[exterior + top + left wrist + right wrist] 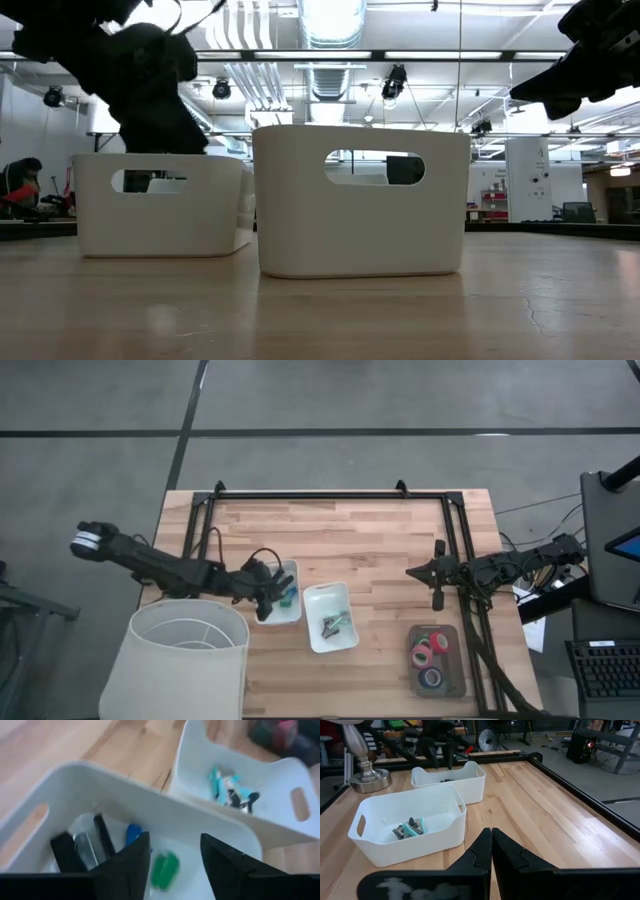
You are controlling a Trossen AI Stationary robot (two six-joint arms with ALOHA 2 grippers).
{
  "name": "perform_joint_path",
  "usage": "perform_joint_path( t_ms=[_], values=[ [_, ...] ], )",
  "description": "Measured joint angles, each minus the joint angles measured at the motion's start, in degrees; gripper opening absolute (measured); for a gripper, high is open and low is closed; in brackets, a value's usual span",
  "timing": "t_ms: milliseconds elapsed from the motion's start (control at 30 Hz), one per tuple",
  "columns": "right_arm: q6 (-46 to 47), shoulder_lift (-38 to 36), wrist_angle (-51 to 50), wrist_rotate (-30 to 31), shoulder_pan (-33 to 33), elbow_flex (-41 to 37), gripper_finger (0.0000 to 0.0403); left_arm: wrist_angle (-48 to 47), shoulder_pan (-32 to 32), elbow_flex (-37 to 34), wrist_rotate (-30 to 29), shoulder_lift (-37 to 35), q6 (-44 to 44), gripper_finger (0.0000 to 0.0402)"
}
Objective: Pick and place Stapler, Stapler remover, tape
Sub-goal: Return to Home Position
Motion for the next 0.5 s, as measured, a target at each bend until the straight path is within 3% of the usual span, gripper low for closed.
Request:
perform_joint_path(
  t_ms=[133, 233, 500],
  values=[
    [-0.03, 0.02, 0.07, 0.01, -0.02, 0.0, 0.0008, -0.13, 0.27, 0.44, -1.62, -2.24, 5.2, 0.0182],
    [-0.07, 0.02, 0.09, 0.01, -0.02, 0.0, 0.0008, -0.59, 1.13, 0.52, -2.17, -5.03, 10.88, 0.0163],
    [-5.72, -2.3, 0.08, -0.1, -0.01, 0.6, 0.0008, -0.53, 3.75, -2.47, 2.72, -15.66, 25.38, 0.0012]
  ],
)
